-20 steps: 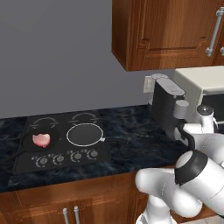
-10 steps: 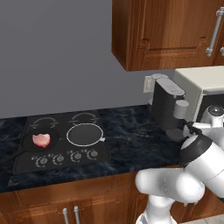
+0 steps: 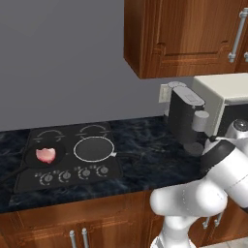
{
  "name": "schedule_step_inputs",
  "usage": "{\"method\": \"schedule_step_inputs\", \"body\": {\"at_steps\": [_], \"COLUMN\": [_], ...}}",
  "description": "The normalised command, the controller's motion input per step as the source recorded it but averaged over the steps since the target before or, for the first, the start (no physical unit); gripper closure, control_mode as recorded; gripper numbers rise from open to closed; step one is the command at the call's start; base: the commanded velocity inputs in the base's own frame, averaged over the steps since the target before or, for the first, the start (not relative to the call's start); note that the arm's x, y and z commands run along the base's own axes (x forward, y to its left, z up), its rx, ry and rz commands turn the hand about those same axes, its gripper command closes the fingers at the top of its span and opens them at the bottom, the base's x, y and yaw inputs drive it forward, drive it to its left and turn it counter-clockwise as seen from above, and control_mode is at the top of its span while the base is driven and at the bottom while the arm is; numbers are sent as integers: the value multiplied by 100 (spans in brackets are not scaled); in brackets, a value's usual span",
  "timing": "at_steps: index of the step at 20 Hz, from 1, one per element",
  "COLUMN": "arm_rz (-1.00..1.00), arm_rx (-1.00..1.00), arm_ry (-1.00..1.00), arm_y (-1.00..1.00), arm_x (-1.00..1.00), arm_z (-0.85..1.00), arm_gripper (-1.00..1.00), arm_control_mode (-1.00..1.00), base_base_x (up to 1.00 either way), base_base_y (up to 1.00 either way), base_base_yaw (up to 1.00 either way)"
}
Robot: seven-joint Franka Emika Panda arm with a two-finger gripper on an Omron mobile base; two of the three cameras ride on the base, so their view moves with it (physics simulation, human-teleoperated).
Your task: Place both pans onto different burners. Then place the sweet potato and the steak on different pans.
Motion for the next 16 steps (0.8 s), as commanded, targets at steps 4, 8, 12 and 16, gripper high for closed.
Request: {"method": "schedule_step_inputs", "body": {"at_steps": [4, 8, 12, 16], "arm_rz": [0, 0, 0, 0], "arm_rx": [3, 5, 5, 2], "arm_ry": [0, 1, 3, 3], "arm_y": [-3, -1, -2, -6], "arm_x": [0, 0, 6, 17], "arm_z": [-11, -19, -20, -14], "arm_gripper": [-100, -100, -100, -100], "arm_control_mode": [-100, -100, -100, -100], "base_base_x": [0, 0, 0, 0], "base_base_y": [0, 0, 0, 0], "base_base_yaw": [0, 0, 0, 0]}}
